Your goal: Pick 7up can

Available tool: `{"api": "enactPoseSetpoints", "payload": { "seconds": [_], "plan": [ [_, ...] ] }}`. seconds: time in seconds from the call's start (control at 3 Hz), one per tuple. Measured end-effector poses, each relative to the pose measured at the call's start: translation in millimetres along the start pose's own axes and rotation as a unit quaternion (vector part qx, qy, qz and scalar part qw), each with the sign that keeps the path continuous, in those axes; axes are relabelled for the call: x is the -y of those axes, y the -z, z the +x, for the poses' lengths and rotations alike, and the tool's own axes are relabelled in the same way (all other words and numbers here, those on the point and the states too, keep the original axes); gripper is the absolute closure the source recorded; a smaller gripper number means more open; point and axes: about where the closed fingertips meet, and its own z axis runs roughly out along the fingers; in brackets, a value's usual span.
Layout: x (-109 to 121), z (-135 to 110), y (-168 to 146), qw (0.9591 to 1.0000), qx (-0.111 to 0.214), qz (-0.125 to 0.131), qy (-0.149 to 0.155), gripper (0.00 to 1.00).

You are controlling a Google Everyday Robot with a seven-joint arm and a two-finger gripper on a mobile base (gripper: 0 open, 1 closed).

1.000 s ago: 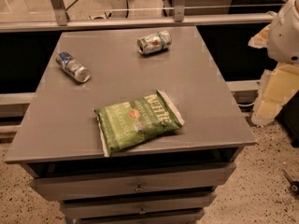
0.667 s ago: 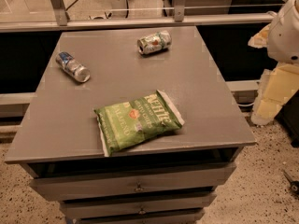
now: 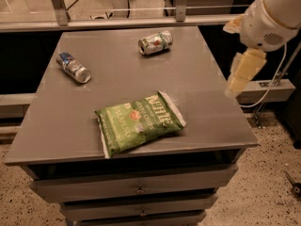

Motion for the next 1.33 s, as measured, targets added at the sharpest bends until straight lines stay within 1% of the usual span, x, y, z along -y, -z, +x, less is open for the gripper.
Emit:
{"api": "enactPoseSetpoints", "payload": {
  "seconds": [0.33, 0.67, 1.0, 1.33],
  "plan": [
    [59.7, -17.2, -41.5, 0.9985, 0.044, 0.02, 0.028, 0.0],
    [105.1, -41.7, -79.2, 0.9946, 0.09, 0.027, 0.043, 0.0],
    [151.3, -69.1, -109.9, 0.9904, 0.129, 0.039, 0.031, 0.0],
    [151.3, -69.2, -110.1, 0.9904, 0.129, 0.039, 0.031, 0.0]
  ]
}}
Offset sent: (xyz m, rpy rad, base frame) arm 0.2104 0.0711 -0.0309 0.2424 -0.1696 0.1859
